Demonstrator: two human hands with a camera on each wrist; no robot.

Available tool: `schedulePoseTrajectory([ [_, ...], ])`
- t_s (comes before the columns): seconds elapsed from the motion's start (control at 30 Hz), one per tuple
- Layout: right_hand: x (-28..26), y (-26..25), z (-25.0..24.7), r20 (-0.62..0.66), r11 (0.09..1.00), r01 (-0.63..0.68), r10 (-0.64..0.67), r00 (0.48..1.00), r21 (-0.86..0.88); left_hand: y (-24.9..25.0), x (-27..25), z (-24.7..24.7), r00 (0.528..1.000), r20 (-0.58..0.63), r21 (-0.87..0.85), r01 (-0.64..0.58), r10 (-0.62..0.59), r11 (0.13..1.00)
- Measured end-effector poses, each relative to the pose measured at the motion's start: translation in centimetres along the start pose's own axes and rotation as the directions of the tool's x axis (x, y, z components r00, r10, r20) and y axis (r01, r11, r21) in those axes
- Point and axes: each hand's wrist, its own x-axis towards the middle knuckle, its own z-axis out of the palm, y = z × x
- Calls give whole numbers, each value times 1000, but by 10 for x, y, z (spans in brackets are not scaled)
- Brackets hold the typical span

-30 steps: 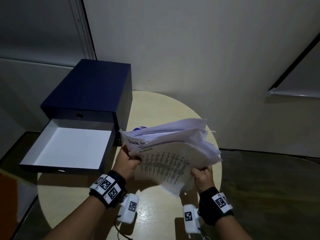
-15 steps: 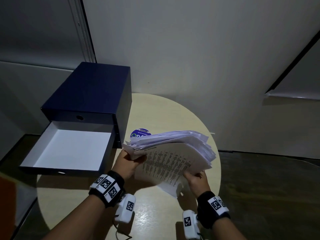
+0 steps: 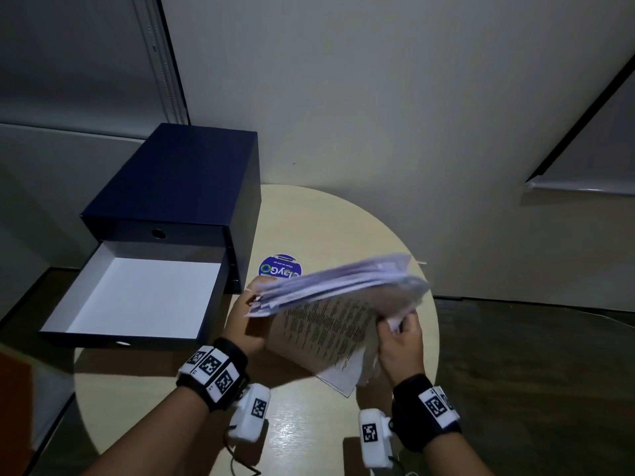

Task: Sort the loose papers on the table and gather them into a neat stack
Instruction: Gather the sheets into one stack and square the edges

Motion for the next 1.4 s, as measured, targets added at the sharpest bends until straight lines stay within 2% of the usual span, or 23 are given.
schedulePoseTrajectory([
  [0.1,3,-19,2,11,992,127,-126,992,-12,10,10,2,995,22,168,-99,97,981],
  [0.17,3,-34,8,63,972,235,-234,970,-14,22,9,5,984,-11,187,-171,177,967],
  [0.23,3,-41,13,104,963,270,-268,958,-3,29,4,10,969,-34,168,-235,244,957],
  [0.43,-8,-15,14,122,981,193,-194,973,20,12,-12,6,979,-3,79,-205,206,976],
  [0.67,-7,-9,11,95,975,217,-221,971,57,-1,1,-13,991,-61,12,-116,116,993],
  [0.73,-4,-5,9,69,971,219,-226,972,100,1,2,-18,984,-50,-35,-174,172,984],
  [0.83,-6,1,8,124,984,94,-113,986,149,6,1,-20,966,6,-116,-257,260,959],
  [0.9,-8,1,9,136,991,67,-83,987,119,8,-1,-17,962,24,-105,-266,270,958],
  [0.97,-10,-5,9,125,991,106,-116,985,79,7,-4,-13,966,-3,-80,-256,257,963],
  [1.03,-10,-10,8,139,986,119,-135,981,120,5,-6,-11,976,-45,-115,-218,215,969],
  [1.13,-18,-15,7,204,979,163,-187,961,125,-1,-7,-10,981,-39,-170,-192,188,967],
  [1.2,-21,-10,6,240,974,186,-212,947,129,-3,-5,-14,979,-23,-112,-203,202,973],
  [1.3,-17,-13,2,194,956,257,-281,940,140,1,-2,-17,971,1,-61,-239,240,969],
  [1.4,-9,-19,1,129,926,338,-361,924,168,5,1,-14,958,-1,-118,-283,285,952],
])
